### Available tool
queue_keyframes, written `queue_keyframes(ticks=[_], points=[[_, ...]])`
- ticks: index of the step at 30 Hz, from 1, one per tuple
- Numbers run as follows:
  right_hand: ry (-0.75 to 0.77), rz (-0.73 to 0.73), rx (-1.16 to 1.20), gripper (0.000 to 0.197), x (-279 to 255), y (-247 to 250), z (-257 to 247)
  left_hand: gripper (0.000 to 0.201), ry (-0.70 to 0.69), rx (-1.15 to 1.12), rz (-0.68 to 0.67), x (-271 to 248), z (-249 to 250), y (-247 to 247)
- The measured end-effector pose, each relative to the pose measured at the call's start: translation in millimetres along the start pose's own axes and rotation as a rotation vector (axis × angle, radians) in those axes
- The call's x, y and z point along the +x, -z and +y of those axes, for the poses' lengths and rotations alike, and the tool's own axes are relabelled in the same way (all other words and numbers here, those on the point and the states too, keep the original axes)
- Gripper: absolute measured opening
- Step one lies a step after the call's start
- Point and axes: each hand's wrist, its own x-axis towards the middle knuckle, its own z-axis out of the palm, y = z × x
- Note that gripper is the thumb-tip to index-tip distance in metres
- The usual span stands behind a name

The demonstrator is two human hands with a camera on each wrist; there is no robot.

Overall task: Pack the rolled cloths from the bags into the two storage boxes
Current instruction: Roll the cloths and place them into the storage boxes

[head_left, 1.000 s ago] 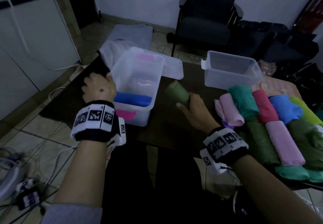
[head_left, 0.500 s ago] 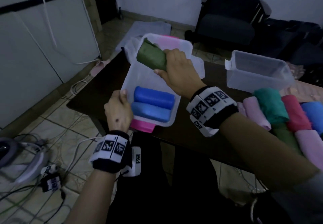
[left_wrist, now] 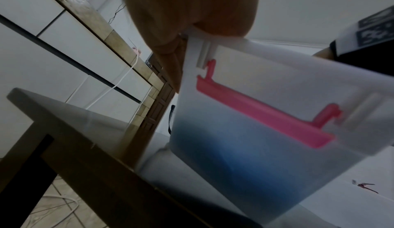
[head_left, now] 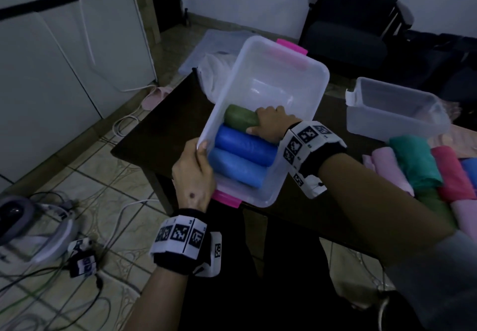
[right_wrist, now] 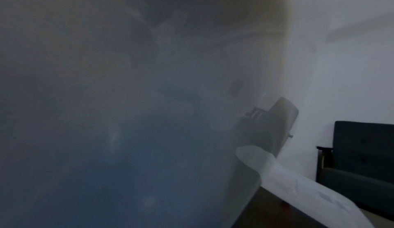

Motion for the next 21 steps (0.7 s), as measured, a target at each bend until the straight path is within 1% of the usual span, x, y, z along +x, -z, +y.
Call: queue_keyframes(ticks=[2,4,5,6,8,10,14,17,18,19,20,21], points=[[-0.024,0.012,0.013,0.061,0,1,2,0.032,-0.006,-0.003,-0.004,-1,1,1],[-0.023,0.12,0.104,0.063,-3,1,1,0.032,-0.014,-0.024,-0.006,-1,2,1],[0.0,0.164,0.159,0.062,-3,1,0,0.032,-0.01,-0.032,-0.01,-1,3,1],[0.038,0.17,0.197,0.059,-4,0,-1,0.032,-0.005,-0.033,-0.014,-1,3,1],[0.098,0.093,0.207,0.055,-4,-3,-2,0.032,-0.015,-0.028,-0.011,-2,3,1],[0.097,0.033,0.204,0.056,-2,-7,-2,0.032,-0.039,-0.027,-0.007,-2,2,1],[0.083,0.033,0.188,0.058,5,-14,-1,0.032,-0.059,-0.024,0.006,-3,2,1],[0.08,-0.018,0.235,0.062,8,-15,-1,0.031,-0.05,-0.04,0.029,-3,1,0],[0.093,-0.009,0.228,0.062,8,-14,-2,0.031,-0.04,-0.04,0.028,-1,1,0],[0.116,0.039,0.22,0.061,7,-13,-4,0.031,-0.03,-0.037,0.021,0,1,-1],[0.161,0.135,0.23,0.059,6,-11,-5,0.032,-0.02,-0.033,0.01,3,1,-1],[0.225,0.273,0.268,0.054,2,-9,-7,0.032,-0.011,-0.03,-0.003,5,3,-1]])
